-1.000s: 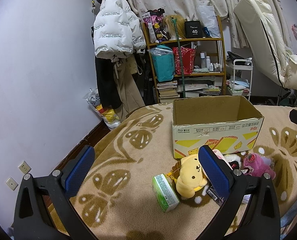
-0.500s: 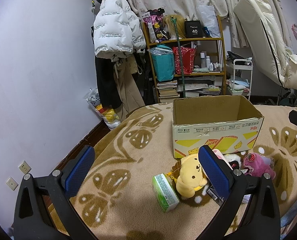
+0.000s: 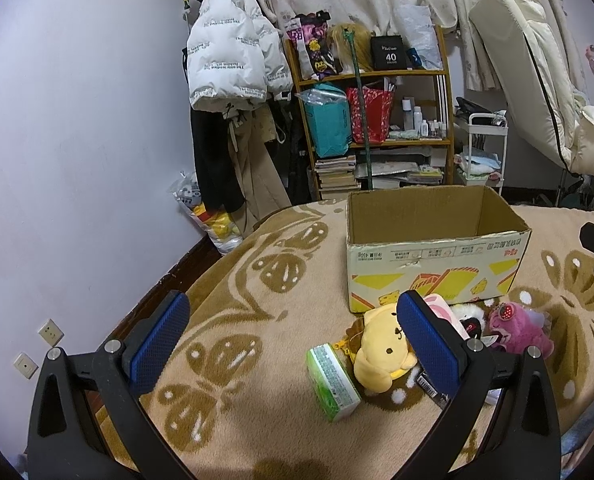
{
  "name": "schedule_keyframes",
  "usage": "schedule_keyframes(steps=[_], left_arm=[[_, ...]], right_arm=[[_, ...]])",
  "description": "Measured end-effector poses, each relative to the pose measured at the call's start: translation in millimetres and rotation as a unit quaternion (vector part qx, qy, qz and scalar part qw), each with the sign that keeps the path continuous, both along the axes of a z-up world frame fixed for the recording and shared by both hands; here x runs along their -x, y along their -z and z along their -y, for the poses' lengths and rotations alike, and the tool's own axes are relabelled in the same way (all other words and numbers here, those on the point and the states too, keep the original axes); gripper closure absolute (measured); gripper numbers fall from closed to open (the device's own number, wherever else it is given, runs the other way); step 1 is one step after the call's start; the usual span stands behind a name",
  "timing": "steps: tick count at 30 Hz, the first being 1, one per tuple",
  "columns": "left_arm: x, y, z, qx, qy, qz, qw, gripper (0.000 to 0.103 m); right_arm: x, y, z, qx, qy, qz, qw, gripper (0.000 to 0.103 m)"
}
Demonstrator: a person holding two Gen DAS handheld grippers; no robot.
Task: Organize soft objects
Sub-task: 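Grasp the green tissue pack with the left gripper while the right grasps the pink bear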
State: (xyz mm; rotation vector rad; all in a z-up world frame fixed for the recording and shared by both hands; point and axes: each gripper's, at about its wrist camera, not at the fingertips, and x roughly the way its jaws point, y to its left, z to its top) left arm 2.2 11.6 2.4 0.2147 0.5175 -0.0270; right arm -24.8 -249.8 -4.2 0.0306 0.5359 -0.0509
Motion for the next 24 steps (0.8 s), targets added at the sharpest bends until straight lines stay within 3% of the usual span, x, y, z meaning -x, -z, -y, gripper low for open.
schedule_keyframes(steps=[8, 14, 24], left_arm=[[-18, 17, 5, -0.017, -0.013, -0.052, 0.9984, 0.001], [-41, 32, 1, -0.005, -0.011, -0.107, 0.9942, 0.001], [-73, 61, -11, 0.024, -0.025, -0.196, 0.98, 0.001]], right_arm=[[-19, 17, -7, -0.008, -0.016, -0.045, 0.999, 0.0], [-35, 31, -2, -0.032, -0.022, -0.096, 0.995, 0.0], [-65, 61, 1, -0.034, -0.02, -0.167, 0.985, 0.0]])
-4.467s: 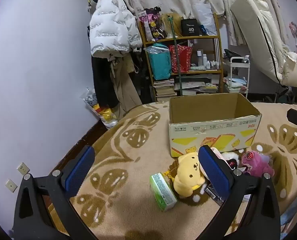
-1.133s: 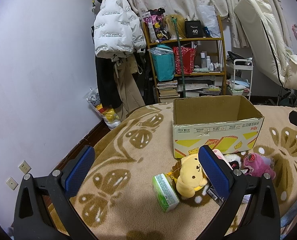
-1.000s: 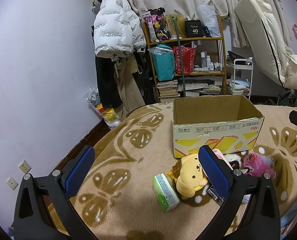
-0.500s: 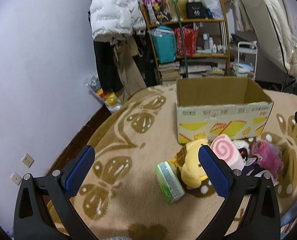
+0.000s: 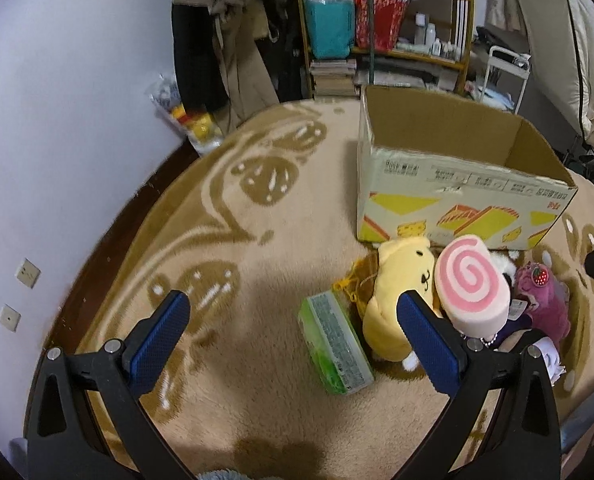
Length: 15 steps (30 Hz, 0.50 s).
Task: Organize soft objects
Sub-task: 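Grasp the green tissue pack with the left gripper while the right grasps the pink bear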
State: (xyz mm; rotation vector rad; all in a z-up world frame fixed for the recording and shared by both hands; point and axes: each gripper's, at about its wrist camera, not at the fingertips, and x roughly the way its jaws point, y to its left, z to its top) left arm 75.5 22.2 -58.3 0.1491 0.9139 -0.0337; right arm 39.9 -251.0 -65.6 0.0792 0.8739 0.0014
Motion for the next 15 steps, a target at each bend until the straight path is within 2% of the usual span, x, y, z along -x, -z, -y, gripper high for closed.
schedule_keyframes(steps=[5, 11, 15], left_arm=[[-7, 14, 4, -0.012, 0.003, -0.028, 0.9995, 0.001], [-12, 25, 5, -0.012, 0.008, -0.055, 0.9984, 0.001], [-16, 31, 5, -0.015, 0.005, -0.069, 0.9975, 0.001]], right_arm=[[-12, 16, 1, -0.002, -0.006, -0.033, 0.999, 0.0], [-16, 26, -3, 0.004, -0.011, -0.043, 0.999, 0.0], [-22, 36, -5, 0.003, -0.02, -0.067, 0.998, 0.001]])
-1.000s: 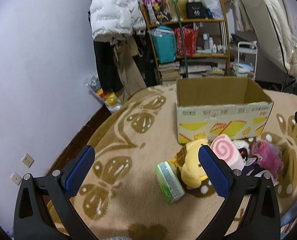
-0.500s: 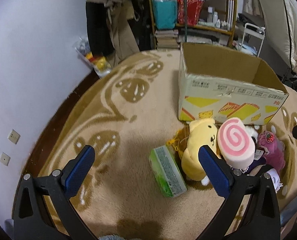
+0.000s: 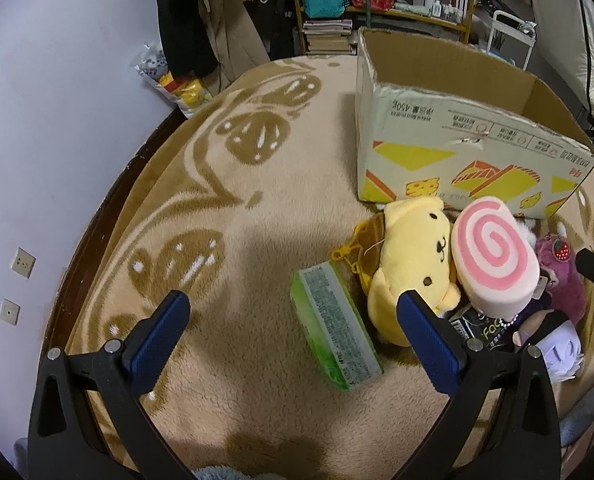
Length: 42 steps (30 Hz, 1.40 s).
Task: Organize soft objects
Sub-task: 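Grasp the green tissue pack with the left gripper while the right grasps the pink bear, then carry the tissue pack and pink bear into the box and release both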
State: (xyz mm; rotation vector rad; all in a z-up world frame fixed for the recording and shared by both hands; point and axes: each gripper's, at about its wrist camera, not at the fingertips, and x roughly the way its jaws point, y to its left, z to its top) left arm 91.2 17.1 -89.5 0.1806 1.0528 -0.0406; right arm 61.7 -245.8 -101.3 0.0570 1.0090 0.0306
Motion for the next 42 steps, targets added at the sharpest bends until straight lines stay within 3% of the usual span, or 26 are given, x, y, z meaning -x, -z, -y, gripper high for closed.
schedule_keyframes(steps=[12, 15, 17, 19, 23, 42], left_arm=[[-5, 11, 2, -0.007, 0.0, -0.021, 0.9997, 0.002], [-6, 15, 2, 0.0, 0.001, -0.032, 0.9995, 0.015], [-7, 16, 1, 0.003, -0.002, -0.035, 0.9994, 0.034], [-8, 18, -1, 0.022, -0.003, -0.041, 0.9989, 0.049], [-9, 21, -1, 0.051, 0.002, -0.052, 0.9973, 0.067], [-8, 20, 3, 0.041, 0.0, -0.043, 0.9982, 0.071]], right_arm=[[-16, 35, 3, -0.02, 0.003, -0.07, 0.997, 0.015], [-16, 34, 2, -0.021, -0.004, -0.065, 0.998, 0.015], [-17, 36, 0, -0.023, -0.006, -0.066, 0.998, 0.018], [-18, 38, 0, -0.031, -0.008, -0.072, 0.997, 0.028], [-18, 39, -1, -0.043, -0.018, -0.068, 0.997, 0.039], [-24, 41, -9, -0.027, -0.027, -0.05, 0.998, 0.041]])
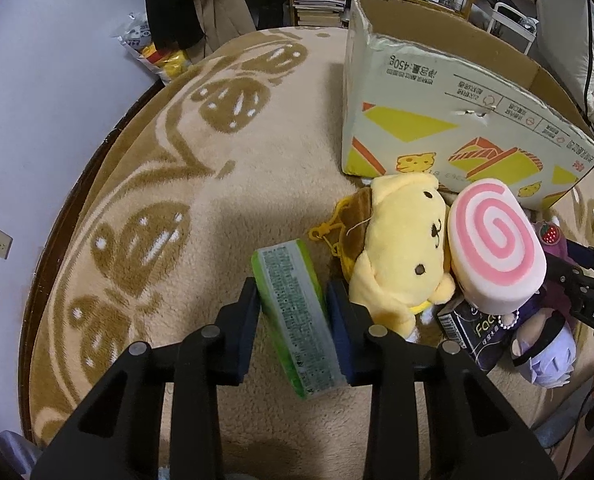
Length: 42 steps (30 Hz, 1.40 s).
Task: Organize soft objects
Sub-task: 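Carry the tissue pack and pink bear into the box and release both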
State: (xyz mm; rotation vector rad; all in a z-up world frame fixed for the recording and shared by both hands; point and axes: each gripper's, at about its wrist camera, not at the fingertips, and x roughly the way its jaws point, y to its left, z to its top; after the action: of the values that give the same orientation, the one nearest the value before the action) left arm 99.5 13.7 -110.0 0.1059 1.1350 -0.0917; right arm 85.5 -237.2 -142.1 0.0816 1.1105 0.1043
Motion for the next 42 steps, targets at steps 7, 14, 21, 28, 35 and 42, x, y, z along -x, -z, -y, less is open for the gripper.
schedule_keyframes(steps=[7, 14, 21, 28, 35, 42], left_arm=[[7, -12, -3, 0.012, -0.004, 0.024, 0.9996, 0.071], [17, -28, 2, 0.007, 0.006, 0.07, 0.9975, 0.071], [24, -38, 1, 0.004, 0.004, 0.097, 0.9953, 0.071], [37, -59, 0, 0.006, 0.007, 0.157, 0.9875, 0.071], [52, -82, 7, -0.006, 0.01, 0.226, 0.974, 0.071], [64, -112, 11, -0.007, 0.012, 0.295, 0.9553, 0.071]], right_arm=[[8, -20, 3, -0.007, 0.011, 0.033, 0.999, 0.042], [18, -40, 8, -0.008, 0.026, 0.072, 0.997, 0.042], [31, -54, 14, -0.016, 0.046, 0.098, 0.994, 0.042], [46, -83, 16, -0.022, 0.055, 0.166, 0.984, 0.042], [56, -111, 13, -0.019, 0.042, 0.228, 0.973, 0.042], [58, -143, 5, 0.001, 0.033, 0.281, 0.959, 0.043]])
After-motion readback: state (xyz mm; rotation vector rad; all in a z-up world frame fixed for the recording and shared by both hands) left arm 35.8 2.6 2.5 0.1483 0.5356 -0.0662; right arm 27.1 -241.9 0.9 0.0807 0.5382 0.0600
